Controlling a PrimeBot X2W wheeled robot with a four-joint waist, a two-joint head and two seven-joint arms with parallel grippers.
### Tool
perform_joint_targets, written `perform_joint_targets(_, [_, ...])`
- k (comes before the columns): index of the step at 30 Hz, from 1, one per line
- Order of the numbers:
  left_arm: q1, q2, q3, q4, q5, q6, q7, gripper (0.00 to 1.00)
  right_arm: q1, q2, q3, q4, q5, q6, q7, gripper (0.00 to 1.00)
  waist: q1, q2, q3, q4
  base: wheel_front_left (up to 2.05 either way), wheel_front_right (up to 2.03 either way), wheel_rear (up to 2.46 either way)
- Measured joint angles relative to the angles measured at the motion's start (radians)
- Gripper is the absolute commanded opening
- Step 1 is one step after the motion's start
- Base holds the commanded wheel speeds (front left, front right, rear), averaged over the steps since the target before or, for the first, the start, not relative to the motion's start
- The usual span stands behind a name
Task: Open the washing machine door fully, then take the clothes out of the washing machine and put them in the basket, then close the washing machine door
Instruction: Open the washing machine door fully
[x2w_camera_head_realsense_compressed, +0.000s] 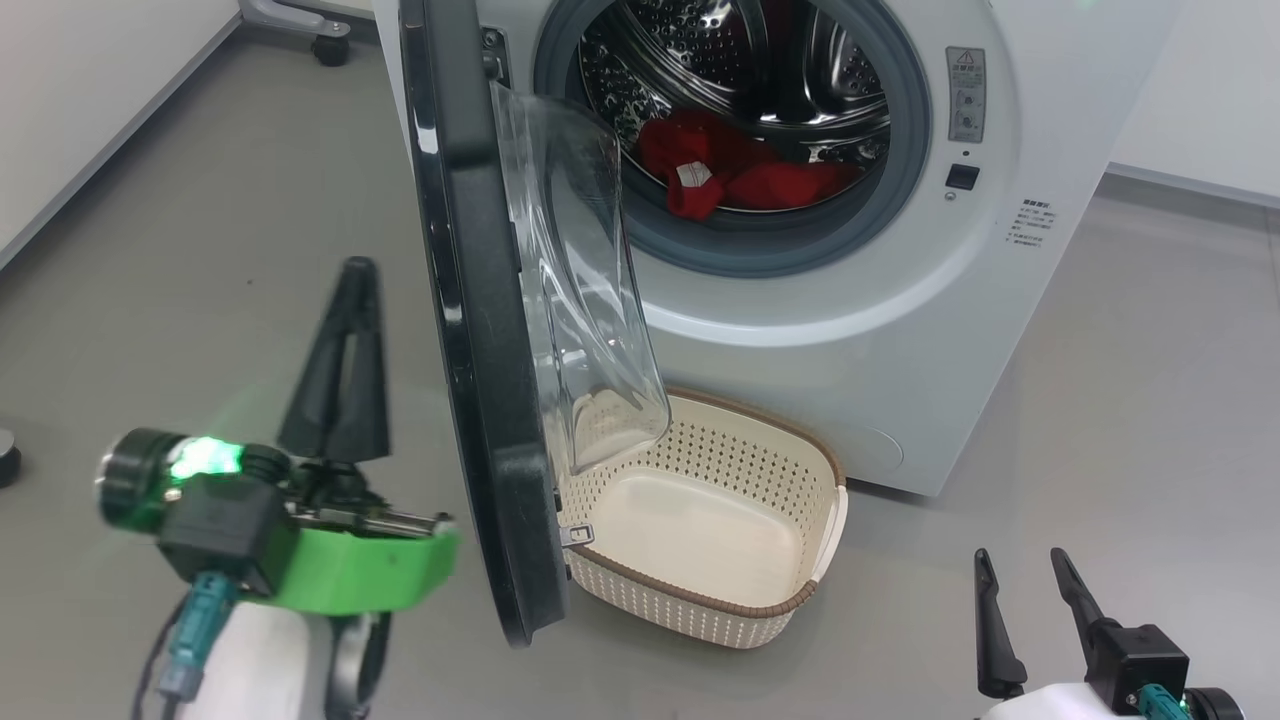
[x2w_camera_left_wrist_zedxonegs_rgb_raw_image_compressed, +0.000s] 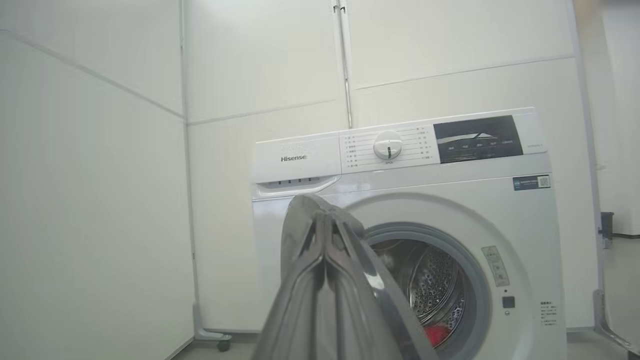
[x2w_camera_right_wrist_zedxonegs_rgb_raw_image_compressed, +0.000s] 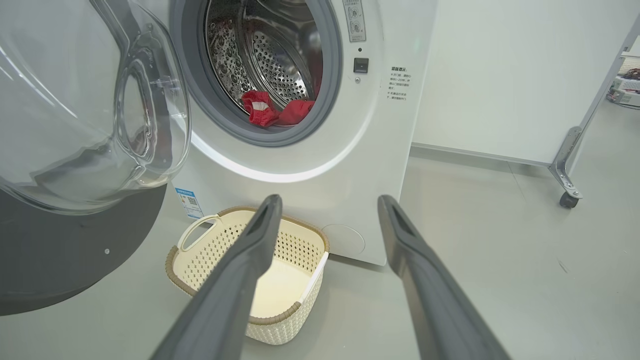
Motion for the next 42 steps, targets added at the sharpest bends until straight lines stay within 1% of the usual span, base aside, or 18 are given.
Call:
perform_joint_targets(5, [0.0,0.001,-0.134,-0.072,-0.034,-0.036,0.0,0.0,0.0,0.0,-0.007,-0.001,-0.001,0.0,0.0,1.0,0.0,0.0,-0.002,-0.004,0.0,0.0,0.0])
perform_joint_targets(8, [0.003,0.002,-0.211,-0.098,-0.067,-0.048,0.019,0.0,0.0,0.002,-0.008,0.0,-0.001,0.009,0.0,1.0,0.0,0.0,-0.003,-0.006,0.0,0.0,0.0])
perform_joint_targets(16, [0.071,0.009,-0.367,-0.109,-0.123,-0.06,0.119,0.0,0.0,0.006,-0.008,0.0,-0.001,0.018,0.0,1.0,0.0,0.0,-0.003,-0.011,0.0,0.0,0.0])
perform_joint_targets(20, [0.125,0.011,-0.421,-0.077,-0.178,-0.06,0.188,0.0,0.0,0.007,-0.008,0.001,-0.002,0.021,0.0,1.0,0.0,0.0,-0.001,-0.013,0.0,0.0,0.0])
perform_joint_targets(21, [0.139,0.011,-0.428,-0.068,-0.19,-0.06,0.202,0.0,0.0,0.007,-0.008,0.001,-0.002,0.021,0.0,1.0,0.0,0.0,-0.001,-0.013,0.0,0.0,0.0])
perform_joint_targets(25, [0.158,0.012,-0.422,-0.038,-0.184,-0.058,0.243,0.0,0.0,0.008,-0.01,0.001,-0.004,0.027,0.0,1.0,0.0,0.0,0.001,-0.015,0.0,0.0,0.0])
perform_joint_targets(29, [0.163,0.013,-0.39,-0.009,-0.169,-0.029,0.266,0.0,0.0,0.008,-0.015,0.001,-0.008,0.029,0.0,1.0,0.0,0.0,0.001,-0.017,0.0,0.0,0.0])
perform_joint_targets(39, [0.166,0.013,-0.353,0.015,-0.166,0.007,0.276,0.0,0.0,0.009,-0.022,0.002,-0.009,0.036,0.0,1.0,0.0,0.0,0.002,-0.021,0.0,0.0,0.0])
perform_joint_targets(42, [0.166,0.015,-0.337,0.016,-0.166,0.012,0.276,0.0,0.0,0.011,-0.022,0.005,-0.009,0.039,0.0,1.0,0.0,0.0,0.003,-0.023,0.0,0.0,0.0])
